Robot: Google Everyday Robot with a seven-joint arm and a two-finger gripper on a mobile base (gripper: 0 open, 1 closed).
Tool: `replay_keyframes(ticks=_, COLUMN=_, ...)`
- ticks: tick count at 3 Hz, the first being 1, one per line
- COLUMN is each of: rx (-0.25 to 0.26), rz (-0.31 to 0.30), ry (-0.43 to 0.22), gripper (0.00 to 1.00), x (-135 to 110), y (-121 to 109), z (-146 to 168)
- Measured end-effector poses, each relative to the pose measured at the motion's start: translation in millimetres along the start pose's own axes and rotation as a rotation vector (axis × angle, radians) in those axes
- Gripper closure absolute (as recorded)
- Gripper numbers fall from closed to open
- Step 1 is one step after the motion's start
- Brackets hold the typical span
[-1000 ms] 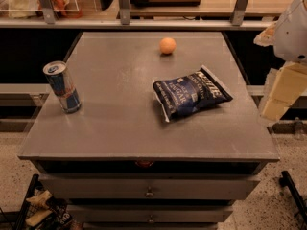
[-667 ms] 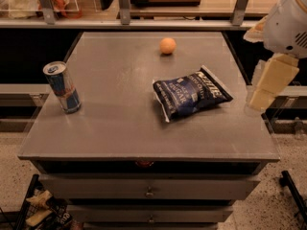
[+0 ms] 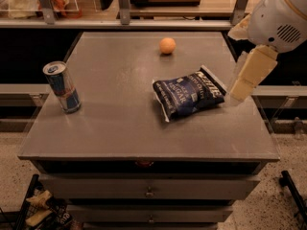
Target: Knock redbull can over
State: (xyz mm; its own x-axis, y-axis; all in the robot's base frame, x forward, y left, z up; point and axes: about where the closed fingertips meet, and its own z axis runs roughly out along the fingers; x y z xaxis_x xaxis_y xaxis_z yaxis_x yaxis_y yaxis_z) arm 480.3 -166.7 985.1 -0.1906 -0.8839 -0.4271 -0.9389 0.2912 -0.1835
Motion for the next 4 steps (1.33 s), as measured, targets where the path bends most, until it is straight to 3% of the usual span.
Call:
replay_keyframes(ticks=1, rx=0.000, rz=-0.024, ry=-0.053, gripper=0.00, x=-27.9, y=-11.4, z=14.3)
replay_keyframes(ticks=3, rx=-0.005, rz=-0.038, ry=-0.238, gripper=0.00, x=-116.2, y=-29.5, z=56.0)
replay_keyframes(ticks=4, rx=-0.065, rz=-0.052, ry=-0.345, gripper=0.00, x=-162.6, y=-16.9, z=82.7)
